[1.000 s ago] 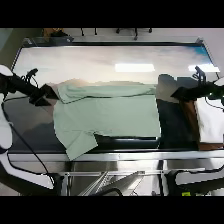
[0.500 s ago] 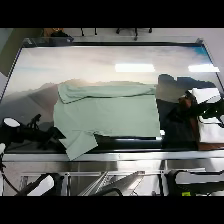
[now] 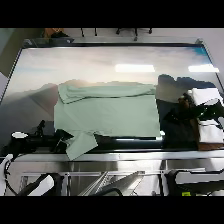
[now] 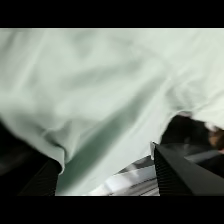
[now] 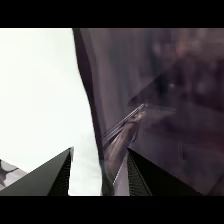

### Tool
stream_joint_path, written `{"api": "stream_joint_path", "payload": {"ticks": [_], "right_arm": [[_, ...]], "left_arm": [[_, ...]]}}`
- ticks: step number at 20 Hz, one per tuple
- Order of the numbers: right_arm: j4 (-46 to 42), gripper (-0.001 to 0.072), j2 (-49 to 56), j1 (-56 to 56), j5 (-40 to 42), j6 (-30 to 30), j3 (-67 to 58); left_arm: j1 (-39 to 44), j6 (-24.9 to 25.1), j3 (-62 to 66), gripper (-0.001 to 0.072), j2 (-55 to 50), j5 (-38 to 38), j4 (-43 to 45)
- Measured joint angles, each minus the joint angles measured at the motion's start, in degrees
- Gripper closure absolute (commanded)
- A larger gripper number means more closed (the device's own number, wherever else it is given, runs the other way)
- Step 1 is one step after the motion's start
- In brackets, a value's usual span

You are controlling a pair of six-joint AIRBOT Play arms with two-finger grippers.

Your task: Fold the shirts.

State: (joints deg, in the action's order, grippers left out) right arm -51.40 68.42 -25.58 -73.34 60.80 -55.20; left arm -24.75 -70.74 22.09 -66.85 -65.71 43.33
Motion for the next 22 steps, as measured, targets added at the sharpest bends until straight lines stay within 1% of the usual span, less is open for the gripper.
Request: {"api": "stream_joint_path", "payload": {"ticks": [2, 4, 5, 6, 7, 8, 9, 10, 12, 13, 14, 15, 16, 19, 22], "right_arm": [[0.02, 0.031, 0.07, 0.0, 0.17, -0.17, 1.38], [0.09, 0.0311, 0.11, 0.0, 0.35, -0.15, 2.6], [0.26, 0.0311, 0.11, 0.02, 0.35, -0.17, 2.99], [0.44, 0.0311, 0.11, 0.02, 0.35, -0.17, 3.32], [0.57, 0.0311, 0.11, 0.04, 0.31, -0.17, 3.65], [0.9, 0.0311, 0.11, 0.13, 0.22, -0.15, 4.04], [0.94, 0.0311, 0.09, 0.42, 0.09, -0.15, 4.59], [1.03, 0.0311, 0.09, 0.87, -0.13, -0.15, 5.27], [1.36, 0.0321, 0.04, 2.6, -0.11, -0.11, 6.99], [1.36, 0.0372, 0.04, 3.8, -0.11, -0.11, 7.76], [1.31, 0.0383, 0.04, 5.2, -0.09, -0.04, 8.33], [1.22, 0.0507, -0.02, 6.49, 0.11, 0.09, 8.7], [0.72, 0.0681, -0.24, 7.74, 0.79, 0.07, 9.01], [0.52, 0.0691, -1.79, 9.51, 1.64, 0.07, 9.53], [-0.48, 0.0691, -5.05, 8.5, -0.17, 1.86, 9.57]], "left_arm": [[0.0, 4.15, -0.13, 0.0057, -3.17, 0.76, -5.88], [0.0, 6.84, 0.63, 0.0057, -5.81, 0.76, -8.83], [0.0, 7.67, 1.22, 0.0086, -6.69, 0.63, -9.44], [0.0, 8.35, 1.86, 0.0301, -7.34, 0.5, -9.62], [0.0, 8.96, 2.51, 0.0462, -7.93, 1.22, -9.27], [-0.02, 9.51, 3.26, 0.0553, -8.31, 2.01, -8.79], [-0.04, 9.86, 3.91, 0.0651, -8.5, 1.25, -9.05], [-0.04, 10.27, 4.59, 0.0694, -8.61, -0.33, -9.51], [-0.02, 10.71, 5.84, 0.0694, -8.81, -2.84, -10.25], [-0.04, 10.86, 6.38, 0.0694, -8.87, -3.76, -10.51], [-0.04, 11.02, 6.82, 0.0694, -8.9, -4.83, -10.73], [-0.04, 11.08, 7.17, 0.0695, -8.9, -5.75, -10.91], [-0.04, 11.1, 7.41, 0.0695, -8.76, -6.64, -10.91], [-0.04, 10.82, 7.8, 0.0695, -6.14, -8.9, -9.2], [-0.2, 7.15, 7.93, 0.0695, 0.11, -10.82, -3.69]]}}
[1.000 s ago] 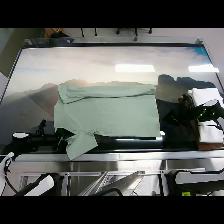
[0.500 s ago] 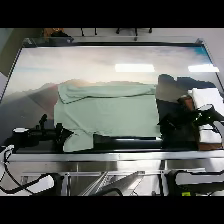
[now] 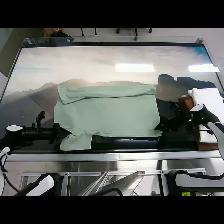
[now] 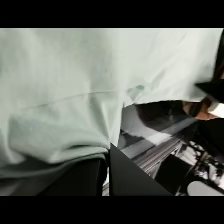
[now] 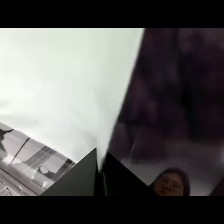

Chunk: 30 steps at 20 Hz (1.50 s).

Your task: Fold the shirts.

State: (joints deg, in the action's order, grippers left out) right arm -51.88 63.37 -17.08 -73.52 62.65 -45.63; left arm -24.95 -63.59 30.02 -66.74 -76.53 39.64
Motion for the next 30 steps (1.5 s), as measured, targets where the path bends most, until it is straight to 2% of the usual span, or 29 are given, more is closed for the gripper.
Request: {"api": "stream_joint_path", "payload": {"ticks": [4, 7, 9, 12, 18, 21, 24, 26, 27, 28, 29, 30], "right_arm": [[-5.64, 0.0691, -4.33, -3.21, -1.57, 5.75, 0.04], [-7.21, 0.0692, -5.92, -4.68, -2.1, 7.89, 0.09], [-3.56, 0.0691, -6.4, -5.16, -1.07, 6.62, 0.09], [8.98, 0.0691, -6.71, -5.44, 2.71, 0.66, 0.02], [32.92, 0.0691, -3.76, -4.13, 13.62, -13.51, 0.02], [40.65, 0.0691, 0.59, -1.16, 20.11, -20.39, -0.57], [44.5, 0.0679, 5.55, 0.94, 24.44, -25.24, -2.91], [45.53, 0.0512, 8.22, 1.55, 25.33, -27.19, -4.85], [45.42, 0.0463, 9.14, 1.7, 25.44, -27.82, -5.9], [44.59, 0.0462, 9.66, 1.75, 25.31, -28.0, -7.06], [42.8, 0.0405, 10.03, 1.75, 24.57, -27.91, -8.57], [40.33, 0.0268, 10.29, 1.62, 23.85, -26.84, -10.27]], "left_arm": [[-0.04, -7.43, 0.02, 0.0695, 10.91, -3.67, 10.05], [-0.02, -10.21, 0.04, 0.0694, 18.16, -5.11, 13.38], [-0.02, -11.04, 0.28, 0.0694, 21.64, -4.22, 13.99], [0.02, -10.99, 3.04, 0.0694, 22.38, -1.36, 13.03], [3.21, -7.39, 17.97, 0.0695, 8.09, 4.26, 8.04], [7.54, -6.4, 27.41, 0.0694, -3.34, 8.17, 8.33], [10.82, -6.12, 35.67, 0.0692, -14.01, 11.17, 9.46], [12.17, -5.99, 40.39, 0.069, -19.89, 12.2, 10.73], [12.57, -6.03, 42.62, 0.0638, -22.47, 12.48, 11.28], [12.85, -6.12, 44.54, 0.0276, -24.61, 12.5, 11.69], [13.07, -6.47, 46.4, 0.0011, -26.58, 12.26, 12.2], [13.22, -6.73, 48.0, 0.0015, -28.11, 11.69, 12.41]]}}
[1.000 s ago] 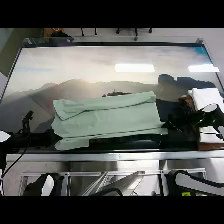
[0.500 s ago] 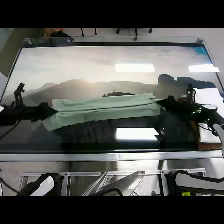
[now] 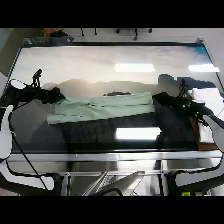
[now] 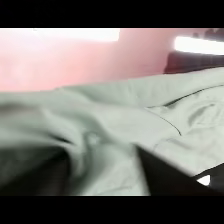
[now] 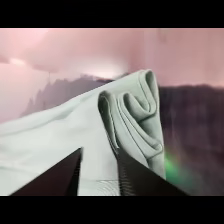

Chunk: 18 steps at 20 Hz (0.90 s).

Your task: Fold the shirts.

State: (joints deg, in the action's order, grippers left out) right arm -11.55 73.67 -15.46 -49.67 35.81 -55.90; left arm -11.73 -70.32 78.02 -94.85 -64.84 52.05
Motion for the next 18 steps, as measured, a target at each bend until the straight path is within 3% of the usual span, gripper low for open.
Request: {"api": "stream_joint_path", "payload": {"ticks": [2, 7, 12, 18], "right_arm": [[-7.34, 0.02, 0.35, -0.52, -0.72, 4.44, -4.0], [-20.57, 0.02, 2.71, -0.85, -1.84, 13.97, -10.43], [-20.46, 0.02, 7.48, -0.76, -4.87, 16.04, -11.85], [-14.45, 0.021, 10.43, 1.16, -6.21, 13.38, -12.31]], "left_arm": [[0.09, -0.31, 2.91, 0.0016, -2.38, -1.2, 0.46], [-0.94, -0.87, 8.74, 0.0016, -4.55, -4.74, 0.87], [-2.49, -2.67, 14.03, 0.0016, -4.96, -11.61, 0.9], [-0.26, -3.93, 16.65, 0.0016, -5.03, -15.69, 0.55]]}}
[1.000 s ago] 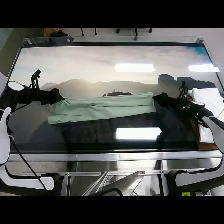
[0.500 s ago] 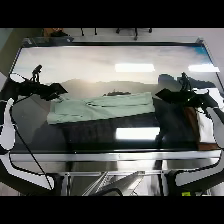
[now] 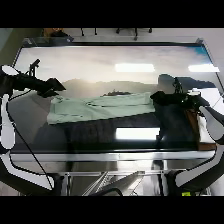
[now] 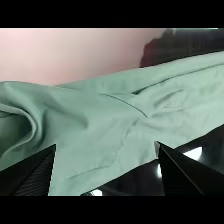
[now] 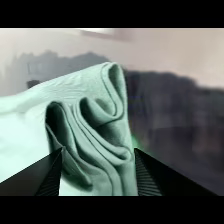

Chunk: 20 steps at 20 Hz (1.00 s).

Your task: Fold the shirts.

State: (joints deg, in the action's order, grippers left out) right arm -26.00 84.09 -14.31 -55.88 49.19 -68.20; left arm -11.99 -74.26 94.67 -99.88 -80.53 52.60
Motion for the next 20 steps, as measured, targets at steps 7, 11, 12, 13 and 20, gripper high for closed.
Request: {"api": "stream_joint_path", "payload": {"ticks": [7, 11, 12, 13, 20], "right_arm": [[0.85, 0.069, 0.57, 2.69, -4.2, -0.9, -3.48], [1.18, 0.0692, -0.63, 3.15, -8.83, 1.44, -8.44], [1.03, 0.0691, -1.05, 3.08, -10.19, 2.71, -9.6], [1.05, 0.0691, -1.57, 2.93, -11.89, 4.0, -10.67], [1.11, 0.0691, -10.14, 2.01, -22.43, 13.49, -14.75]], "left_arm": [[9.68, -0.37, -0.04, 0.0605, -0.04, 2.03, -0.07], [18.43, -0.61, -4.09, 0.0695, -0.26, 11.04, -0.11], [20.87, -0.76, -5.22, 0.0694, -0.81, 14.01, -0.11], [23.52, -0.76, -6.01, 0.0695, -1.73, 16.59, -0.11], [42.23, -3.87, 4.0, 0.0695, -17.62, 26.49, -0.17]]}}
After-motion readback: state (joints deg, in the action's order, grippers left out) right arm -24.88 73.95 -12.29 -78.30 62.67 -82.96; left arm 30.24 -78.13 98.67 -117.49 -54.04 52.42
